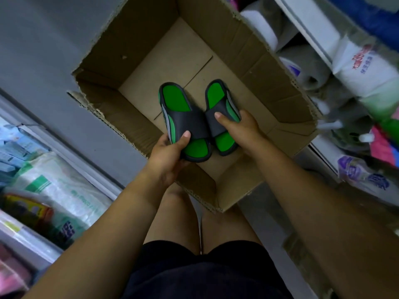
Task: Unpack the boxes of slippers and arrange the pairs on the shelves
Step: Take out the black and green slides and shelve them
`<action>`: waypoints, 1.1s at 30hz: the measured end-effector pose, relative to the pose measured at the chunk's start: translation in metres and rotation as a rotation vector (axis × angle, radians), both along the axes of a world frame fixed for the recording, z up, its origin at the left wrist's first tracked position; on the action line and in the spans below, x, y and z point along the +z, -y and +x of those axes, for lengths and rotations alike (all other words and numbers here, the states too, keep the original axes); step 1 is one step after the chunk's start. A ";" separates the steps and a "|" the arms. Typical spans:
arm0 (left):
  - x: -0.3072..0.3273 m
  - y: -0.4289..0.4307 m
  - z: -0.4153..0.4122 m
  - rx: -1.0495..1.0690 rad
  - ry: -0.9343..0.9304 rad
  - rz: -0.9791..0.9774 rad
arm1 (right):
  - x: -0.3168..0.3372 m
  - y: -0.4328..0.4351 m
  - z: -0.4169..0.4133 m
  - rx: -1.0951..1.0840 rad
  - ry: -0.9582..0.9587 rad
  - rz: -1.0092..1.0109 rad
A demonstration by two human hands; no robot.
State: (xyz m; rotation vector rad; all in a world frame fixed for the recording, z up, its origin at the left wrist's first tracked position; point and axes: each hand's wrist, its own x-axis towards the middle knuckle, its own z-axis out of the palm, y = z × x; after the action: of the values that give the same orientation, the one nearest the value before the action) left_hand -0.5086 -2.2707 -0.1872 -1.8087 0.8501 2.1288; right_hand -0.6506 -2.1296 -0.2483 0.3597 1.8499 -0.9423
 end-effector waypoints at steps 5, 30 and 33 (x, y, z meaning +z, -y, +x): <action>0.063 -0.006 0.010 -0.060 -0.092 -0.032 | 0.084 -0.027 -0.005 0.011 -0.108 -0.049; 0.316 -0.046 0.050 -1.083 -0.674 0.010 | 0.366 -0.135 0.269 -1.457 -0.451 -0.411; 0.325 -0.095 0.050 -1.239 -0.718 0.078 | 0.378 -0.165 0.297 -1.591 -0.561 -0.416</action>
State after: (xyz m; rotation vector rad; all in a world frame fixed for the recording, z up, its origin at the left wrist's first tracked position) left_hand -0.4583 -2.1761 0.1380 -0.1435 1.4478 1.7444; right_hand -0.3541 -1.9642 0.1298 1.5025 1.4916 -2.6206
